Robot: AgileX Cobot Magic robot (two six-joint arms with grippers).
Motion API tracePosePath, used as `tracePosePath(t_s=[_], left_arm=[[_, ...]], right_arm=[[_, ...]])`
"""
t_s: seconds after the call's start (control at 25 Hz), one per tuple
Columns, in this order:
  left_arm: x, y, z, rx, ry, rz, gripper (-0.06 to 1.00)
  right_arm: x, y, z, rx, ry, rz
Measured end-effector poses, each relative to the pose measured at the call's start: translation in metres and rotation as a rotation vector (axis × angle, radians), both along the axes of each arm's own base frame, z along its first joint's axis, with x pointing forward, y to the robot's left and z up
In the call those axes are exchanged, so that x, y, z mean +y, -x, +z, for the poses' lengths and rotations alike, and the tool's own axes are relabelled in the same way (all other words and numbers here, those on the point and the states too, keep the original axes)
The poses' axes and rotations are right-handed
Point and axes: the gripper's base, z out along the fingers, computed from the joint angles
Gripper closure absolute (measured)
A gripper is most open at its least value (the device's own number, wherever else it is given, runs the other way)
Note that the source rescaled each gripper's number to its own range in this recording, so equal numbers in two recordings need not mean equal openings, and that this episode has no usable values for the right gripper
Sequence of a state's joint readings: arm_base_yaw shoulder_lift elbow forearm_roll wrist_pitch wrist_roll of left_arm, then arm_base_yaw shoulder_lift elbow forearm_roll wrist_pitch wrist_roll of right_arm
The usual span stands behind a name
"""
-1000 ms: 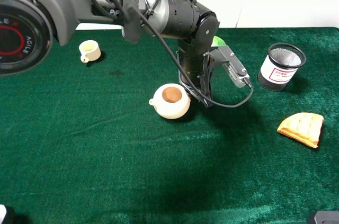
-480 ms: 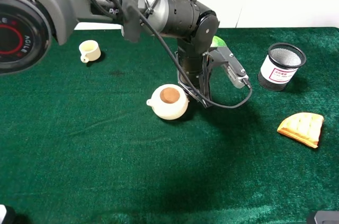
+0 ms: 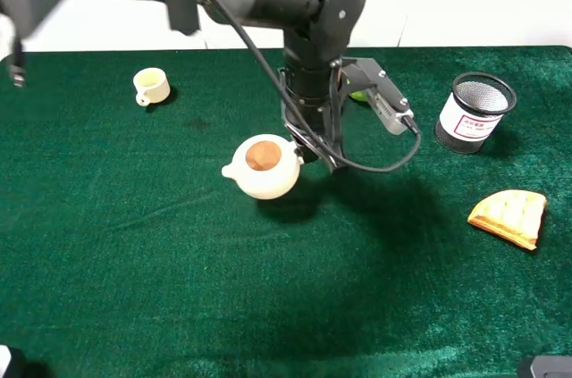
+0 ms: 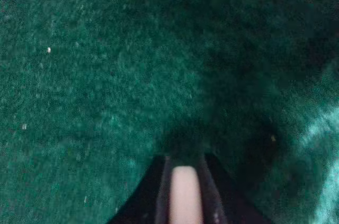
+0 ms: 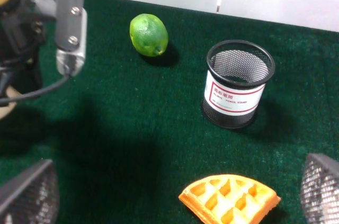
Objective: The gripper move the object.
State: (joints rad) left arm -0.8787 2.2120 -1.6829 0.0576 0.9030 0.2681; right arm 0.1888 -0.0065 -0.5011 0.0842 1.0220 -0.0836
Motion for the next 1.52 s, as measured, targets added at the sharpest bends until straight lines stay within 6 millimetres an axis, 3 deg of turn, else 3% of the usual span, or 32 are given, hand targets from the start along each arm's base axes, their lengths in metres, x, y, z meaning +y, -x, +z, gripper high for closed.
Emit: tracePosePath(t_s=[0.28,0.6,0.84,1.12,1.52], left_arm=[[0.050,0.013,0.014,0.022,-0.037,0.074,0.94],[0.137,0.036,0.036,0.031,-0.037,0.241,0.94],[0.189,0.045,0.036,0.022,-0.052,0.387,0.94],[0.225,0.042,0.020,0.006,-0.036,0.486,0.94],[0.246,0.024,0.005,-0.068,0.029,0.554,0.94]], right_arm=[[0.000,0.000,0.000,0.000,-0.001,0.000],[0.000,0.000,0.000,0.000,-0.001,0.000],[0.000,0.000,0.000,0.000,-0.001,0.000],[0.000,0.000,0.000,0.000,-0.001,0.000],[0.000,0.000,0.000,0.001,-0.003,0.002]])
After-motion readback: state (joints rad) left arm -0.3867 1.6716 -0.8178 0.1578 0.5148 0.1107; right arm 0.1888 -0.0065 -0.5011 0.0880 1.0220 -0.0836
